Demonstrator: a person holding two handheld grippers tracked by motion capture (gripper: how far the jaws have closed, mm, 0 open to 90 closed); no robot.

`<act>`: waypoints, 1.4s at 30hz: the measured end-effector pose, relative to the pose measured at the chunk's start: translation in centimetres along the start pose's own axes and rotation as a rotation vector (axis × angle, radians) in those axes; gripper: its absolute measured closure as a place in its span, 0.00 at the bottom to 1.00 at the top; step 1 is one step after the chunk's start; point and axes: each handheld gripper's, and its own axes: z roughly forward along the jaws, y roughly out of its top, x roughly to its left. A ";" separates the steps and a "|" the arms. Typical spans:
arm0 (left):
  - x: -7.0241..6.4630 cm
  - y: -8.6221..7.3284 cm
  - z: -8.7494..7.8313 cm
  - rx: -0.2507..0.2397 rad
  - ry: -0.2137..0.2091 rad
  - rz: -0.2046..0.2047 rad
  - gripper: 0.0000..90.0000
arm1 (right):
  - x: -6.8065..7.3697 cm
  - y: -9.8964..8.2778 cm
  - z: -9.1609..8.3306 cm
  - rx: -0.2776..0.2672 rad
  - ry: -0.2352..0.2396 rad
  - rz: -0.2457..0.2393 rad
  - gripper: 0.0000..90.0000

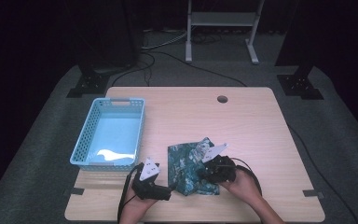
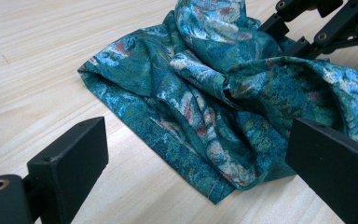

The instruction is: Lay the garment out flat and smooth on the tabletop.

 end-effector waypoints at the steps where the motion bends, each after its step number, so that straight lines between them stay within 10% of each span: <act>1: 0.0 0.0 0.0 0.001 0.000 -0.001 0.05 | 0.0 0.0 -0.1 -0.004 -0.001 -0.006 0.79; 16: -0.2 0.1 -0.1 -0.013 -0.001 -0.002 0.05 | -0.5 -0.1 -3.5 -0.045 0.004 0.013 0.87; 42: -0.5 0.2 -0.1 -0.010 -0.014 0.004 0.05 | -4.4 -5.8 -10.6 -0.059 -0.071 0.151 0.86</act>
